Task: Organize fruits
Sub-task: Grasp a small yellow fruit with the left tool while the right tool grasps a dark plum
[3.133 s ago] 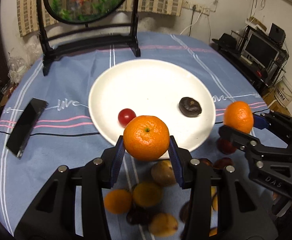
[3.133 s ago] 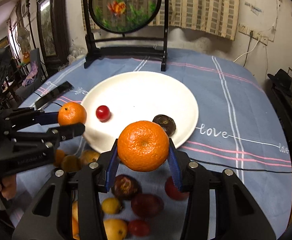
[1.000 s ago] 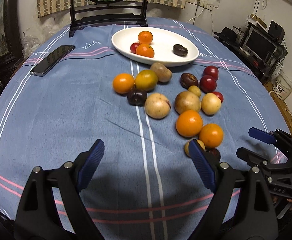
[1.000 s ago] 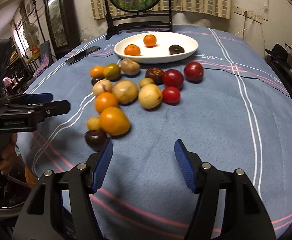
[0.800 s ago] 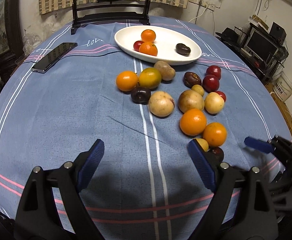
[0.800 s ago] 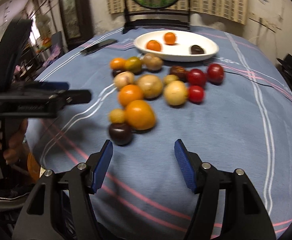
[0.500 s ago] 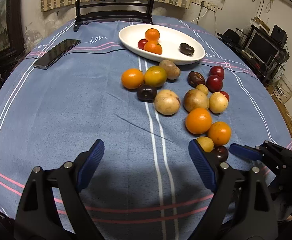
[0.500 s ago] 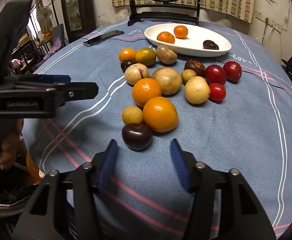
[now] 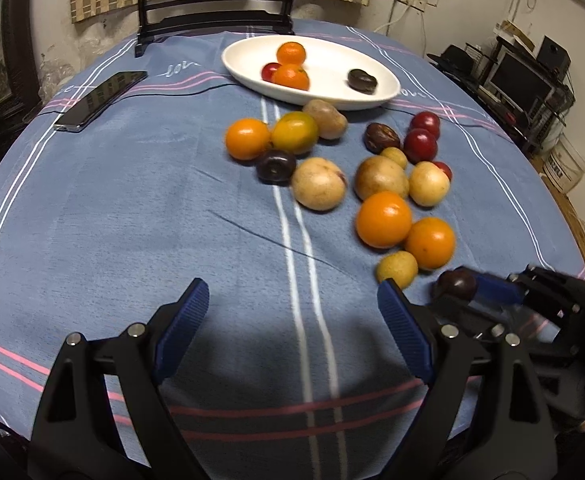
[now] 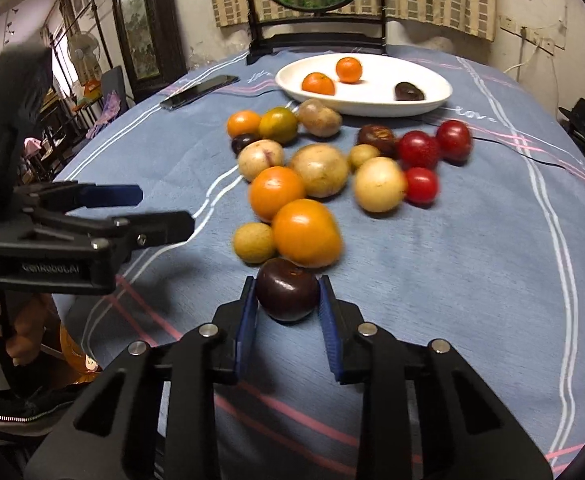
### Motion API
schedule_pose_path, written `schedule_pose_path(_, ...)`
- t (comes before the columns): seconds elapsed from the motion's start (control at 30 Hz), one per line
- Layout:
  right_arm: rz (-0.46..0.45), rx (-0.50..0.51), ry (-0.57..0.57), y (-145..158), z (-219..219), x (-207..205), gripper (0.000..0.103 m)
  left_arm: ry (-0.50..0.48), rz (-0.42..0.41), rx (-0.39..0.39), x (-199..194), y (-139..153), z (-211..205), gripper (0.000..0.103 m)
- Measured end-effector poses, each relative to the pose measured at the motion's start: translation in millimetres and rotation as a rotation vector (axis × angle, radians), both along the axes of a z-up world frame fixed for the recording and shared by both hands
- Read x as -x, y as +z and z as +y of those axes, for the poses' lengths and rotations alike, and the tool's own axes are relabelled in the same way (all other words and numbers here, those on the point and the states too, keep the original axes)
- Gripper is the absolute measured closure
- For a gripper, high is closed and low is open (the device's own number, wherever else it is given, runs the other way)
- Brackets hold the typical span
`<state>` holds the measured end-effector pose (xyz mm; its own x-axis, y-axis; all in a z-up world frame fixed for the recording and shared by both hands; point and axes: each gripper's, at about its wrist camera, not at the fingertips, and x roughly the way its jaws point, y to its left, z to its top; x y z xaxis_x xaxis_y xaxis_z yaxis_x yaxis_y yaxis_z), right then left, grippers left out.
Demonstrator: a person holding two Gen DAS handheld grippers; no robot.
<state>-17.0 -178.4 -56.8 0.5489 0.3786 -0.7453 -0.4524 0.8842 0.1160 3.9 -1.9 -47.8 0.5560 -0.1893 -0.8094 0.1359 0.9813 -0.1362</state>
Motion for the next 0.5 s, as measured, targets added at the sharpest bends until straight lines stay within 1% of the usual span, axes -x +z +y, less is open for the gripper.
schedule_pose_path(0.17, -0.022, -0.009, -0.074, 6.3, -33.5, 1.8, 0.072, -0.056, 0.005, -0.011, 2.3, -2.4, -21.5, 0.015)
schedule_pose_path(0.33, -0.044, -0.03, -0.101, 10.8, -53.0, 4.6, 0.072, -0.077, 0.008, -0.019, -0.8, -8.7, -43.5, 0.015)
schedule_pose_path(0.43, -0.039, -0.047, -0.105, 9.7, -59.7, 4.2, 0.072, -0.096, 0.01, -0.045, -3.4, -13.4, -55.5, 0.017)
schedule_pose_path(0.5, -0.03, -0.06, -0.109, 8.5, -64.5, 2.9, 0.072, -0.09, 0.002, -0.068, -5.9, -15.3, -60.7, 0.023)
